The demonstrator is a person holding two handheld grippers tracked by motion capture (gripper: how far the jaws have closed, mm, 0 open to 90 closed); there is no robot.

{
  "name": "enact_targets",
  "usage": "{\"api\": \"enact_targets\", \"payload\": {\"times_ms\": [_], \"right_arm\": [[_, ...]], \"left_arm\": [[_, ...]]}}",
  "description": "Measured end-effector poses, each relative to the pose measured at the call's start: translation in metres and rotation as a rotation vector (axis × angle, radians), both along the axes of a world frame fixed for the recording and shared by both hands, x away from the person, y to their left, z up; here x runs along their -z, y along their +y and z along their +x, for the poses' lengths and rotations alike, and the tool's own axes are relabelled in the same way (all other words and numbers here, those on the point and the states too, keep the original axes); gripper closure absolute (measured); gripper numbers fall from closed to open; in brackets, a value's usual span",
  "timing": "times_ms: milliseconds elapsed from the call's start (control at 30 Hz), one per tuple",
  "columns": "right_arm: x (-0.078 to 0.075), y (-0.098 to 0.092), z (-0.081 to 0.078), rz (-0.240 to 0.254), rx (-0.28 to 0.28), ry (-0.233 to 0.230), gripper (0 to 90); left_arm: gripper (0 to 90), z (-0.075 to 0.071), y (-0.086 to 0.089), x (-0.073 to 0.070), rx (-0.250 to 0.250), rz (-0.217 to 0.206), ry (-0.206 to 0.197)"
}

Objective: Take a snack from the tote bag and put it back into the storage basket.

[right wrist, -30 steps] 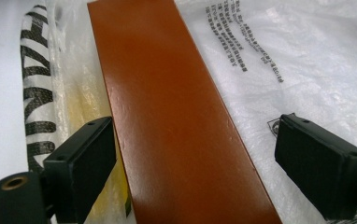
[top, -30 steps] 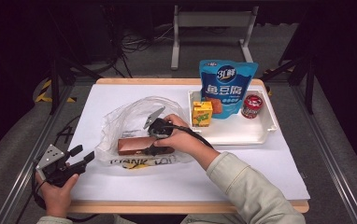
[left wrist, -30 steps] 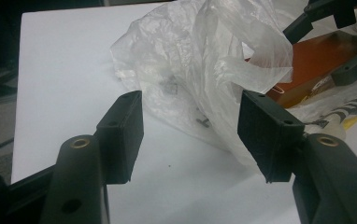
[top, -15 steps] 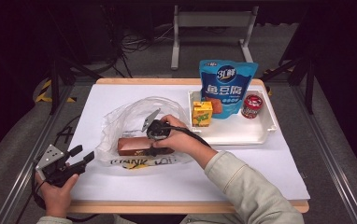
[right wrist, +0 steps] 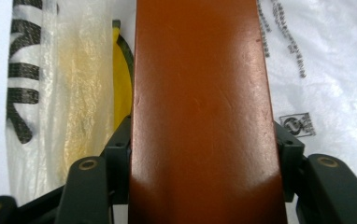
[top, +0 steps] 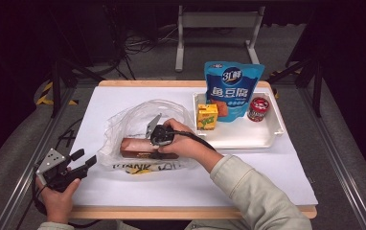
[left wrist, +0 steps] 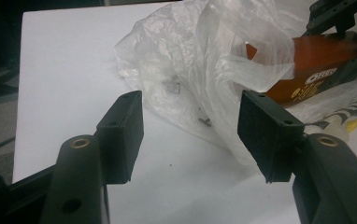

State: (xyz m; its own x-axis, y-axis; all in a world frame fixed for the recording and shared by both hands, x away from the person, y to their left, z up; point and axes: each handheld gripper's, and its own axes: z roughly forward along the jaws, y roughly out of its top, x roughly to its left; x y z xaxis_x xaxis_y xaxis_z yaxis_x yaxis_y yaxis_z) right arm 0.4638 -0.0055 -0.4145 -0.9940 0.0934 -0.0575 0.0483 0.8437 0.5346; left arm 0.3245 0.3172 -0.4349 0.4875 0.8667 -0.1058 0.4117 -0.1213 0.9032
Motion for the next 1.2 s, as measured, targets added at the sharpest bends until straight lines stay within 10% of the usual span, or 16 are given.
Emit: {"api": "enact_targets", "payload": {"times_ms": [1200], "right_arm": [[-0.066, -0.007, -0.018, 0.185, -0.005, -0.054, 42.0]], "left_arm": [[41.0, 0.001, -0.002, 0.0, 0.003, 0.002, 0.001]]}}
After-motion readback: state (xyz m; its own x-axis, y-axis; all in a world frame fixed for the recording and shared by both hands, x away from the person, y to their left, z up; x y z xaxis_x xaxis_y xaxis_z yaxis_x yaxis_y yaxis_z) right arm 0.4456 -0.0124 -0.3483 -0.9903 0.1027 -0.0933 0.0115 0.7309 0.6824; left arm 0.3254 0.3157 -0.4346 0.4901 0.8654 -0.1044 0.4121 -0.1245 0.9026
